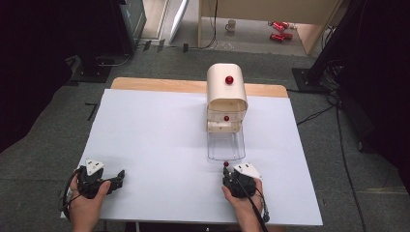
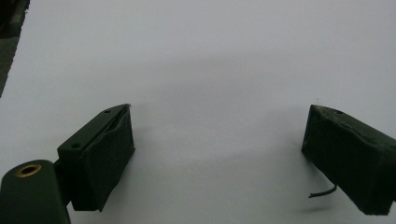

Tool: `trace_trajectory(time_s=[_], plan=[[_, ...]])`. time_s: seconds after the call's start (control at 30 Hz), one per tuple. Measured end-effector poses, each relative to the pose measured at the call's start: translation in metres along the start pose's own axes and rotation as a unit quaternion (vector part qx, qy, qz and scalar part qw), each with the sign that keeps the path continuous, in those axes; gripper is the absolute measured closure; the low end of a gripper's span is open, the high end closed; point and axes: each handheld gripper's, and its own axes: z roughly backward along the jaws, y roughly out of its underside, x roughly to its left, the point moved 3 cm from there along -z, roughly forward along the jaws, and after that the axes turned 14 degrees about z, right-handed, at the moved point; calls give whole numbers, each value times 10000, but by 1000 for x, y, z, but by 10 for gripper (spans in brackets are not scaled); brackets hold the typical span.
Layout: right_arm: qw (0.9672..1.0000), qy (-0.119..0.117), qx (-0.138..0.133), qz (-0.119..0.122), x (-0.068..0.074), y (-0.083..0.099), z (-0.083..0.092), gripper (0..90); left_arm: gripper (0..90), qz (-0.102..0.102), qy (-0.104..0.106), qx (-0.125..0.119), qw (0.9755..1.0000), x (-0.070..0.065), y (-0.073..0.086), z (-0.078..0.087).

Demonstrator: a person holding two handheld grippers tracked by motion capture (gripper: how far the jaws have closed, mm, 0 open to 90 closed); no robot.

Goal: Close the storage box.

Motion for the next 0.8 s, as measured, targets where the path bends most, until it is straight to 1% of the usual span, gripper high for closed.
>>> trace_trajectory(time_s=[0.07,0.23,0.5,0.8], plan=[[10000,-65,-20,57,2,-1,-1,682,92,0,0,-1,10000,0,0,0],[9998,-152,-83,68,4,-4,-3,744,92,-1,1,2,10000,0,0,0],[9999,-116,-93,73,5,-6,-8,739,92,-2,0,4,10000,0,0,0],[9997,-160,-142,80,4,-7,-8,752,92,-3,0,6,10000,0,0,0]])
